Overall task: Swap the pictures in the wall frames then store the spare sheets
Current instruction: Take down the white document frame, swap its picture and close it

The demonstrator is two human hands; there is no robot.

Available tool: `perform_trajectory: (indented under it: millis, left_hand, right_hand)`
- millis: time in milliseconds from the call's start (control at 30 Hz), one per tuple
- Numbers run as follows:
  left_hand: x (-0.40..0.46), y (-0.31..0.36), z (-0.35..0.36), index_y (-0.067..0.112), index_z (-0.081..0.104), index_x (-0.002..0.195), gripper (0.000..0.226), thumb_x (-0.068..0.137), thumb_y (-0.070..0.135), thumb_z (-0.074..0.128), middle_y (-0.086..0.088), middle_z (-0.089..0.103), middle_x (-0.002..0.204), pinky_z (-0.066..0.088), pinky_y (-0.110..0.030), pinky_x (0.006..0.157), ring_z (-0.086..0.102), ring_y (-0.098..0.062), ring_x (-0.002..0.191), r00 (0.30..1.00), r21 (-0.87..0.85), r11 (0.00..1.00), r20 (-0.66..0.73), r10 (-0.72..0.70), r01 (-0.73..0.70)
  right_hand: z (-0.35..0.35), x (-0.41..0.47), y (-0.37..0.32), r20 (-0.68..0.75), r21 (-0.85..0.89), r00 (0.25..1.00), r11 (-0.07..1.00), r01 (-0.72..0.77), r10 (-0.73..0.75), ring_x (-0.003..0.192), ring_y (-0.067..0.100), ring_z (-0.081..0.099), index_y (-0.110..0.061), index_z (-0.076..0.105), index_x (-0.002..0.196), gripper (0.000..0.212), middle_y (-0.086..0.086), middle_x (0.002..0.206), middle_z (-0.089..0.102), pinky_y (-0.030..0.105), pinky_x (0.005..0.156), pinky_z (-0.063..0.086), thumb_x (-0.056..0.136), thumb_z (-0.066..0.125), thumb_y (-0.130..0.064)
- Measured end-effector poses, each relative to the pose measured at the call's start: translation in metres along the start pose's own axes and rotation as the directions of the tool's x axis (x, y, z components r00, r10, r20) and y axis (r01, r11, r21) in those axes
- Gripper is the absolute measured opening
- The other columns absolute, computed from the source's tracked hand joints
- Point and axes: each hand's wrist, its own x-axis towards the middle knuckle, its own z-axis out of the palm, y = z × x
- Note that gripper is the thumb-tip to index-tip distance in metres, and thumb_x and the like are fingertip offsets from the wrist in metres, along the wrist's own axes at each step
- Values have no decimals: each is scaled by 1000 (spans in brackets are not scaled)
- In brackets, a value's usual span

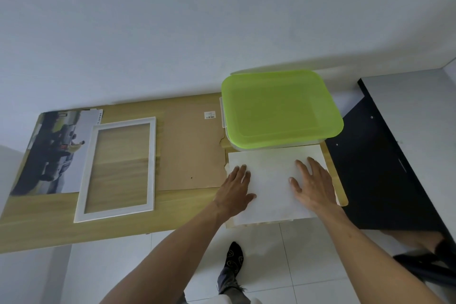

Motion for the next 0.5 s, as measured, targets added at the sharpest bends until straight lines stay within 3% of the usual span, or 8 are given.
perform_trajectory:
  millis: [67, 133, 233, 300, 500]
  left_hand:
    - [-6, -4, -5, 1, 20, 152, 72, 100, 47, 39, -18, 11, 161, 14, -40, 122, 12, -33, 149, 998, 7, 999, -58, 32, -32]
    - [-12, -13, -8, -2, 38, 144, 71, 97, 50, 35, -23, 34, 152, 28, -45, 116, 35, -38, 141, 994, 26, 998, -93, 63, -61]
    - [-24, -33, -17, -2, 53, 132, 69, 93, 52, 36, -20, 55, 135, 43, -44, 106, 53, -36, 125, 990, 26, 999, -136, 44, -41]
    - [-34, -47, -31, -1, 53, 130, 68, 92, 53, 36, -17, 57, 131, 43, -40, 104, 55, -34, 121, 986, 13, 1000, -164, 13, -11]
    - [-67, -112, -63, 3, 44, 140, 62, 97, 48, 47, -14, 48, 142, 32, -37, 112, 43, -29, 133, 965, 18, 993, -242, -105, 113]
  right_hand:
    - [-3, -2, -5, -30, -12, 998, 999, 50, -50, 142, 33, 35, -14, 40, 148, 64, 17, 155, 35, 48, 116, 32, 96, 41, -52]
    - [-6, -5, -16, -48, -10, 991, 992, 125, -125, 139, 33, 42, -9, 44, 145, 70, 17, 151, 42, 47, 114, 35, 95, 30, -56]
    - [-11, -7, -43, -48, 14, 975, 976, 219, -218, 132, 32, 50, -7, 50, 139, 69, 16, 144, 51, 47, 109, 42, 94, 31, -55]
    - [-13, -7, -66, -56, 54, 966, 965, 257, -254, 126, 32, 55, -8, 55, 134, 66, 15, 139, 55, 45, 104, 46, 93, 35, -55]
    - [-21, 1, -156, -56, 121, 913, 905, 408, -404, 119, 29, 60, -10, 60, 128, 60, 10, 132, 60, 39, 98, 50, 88, 43, -52]
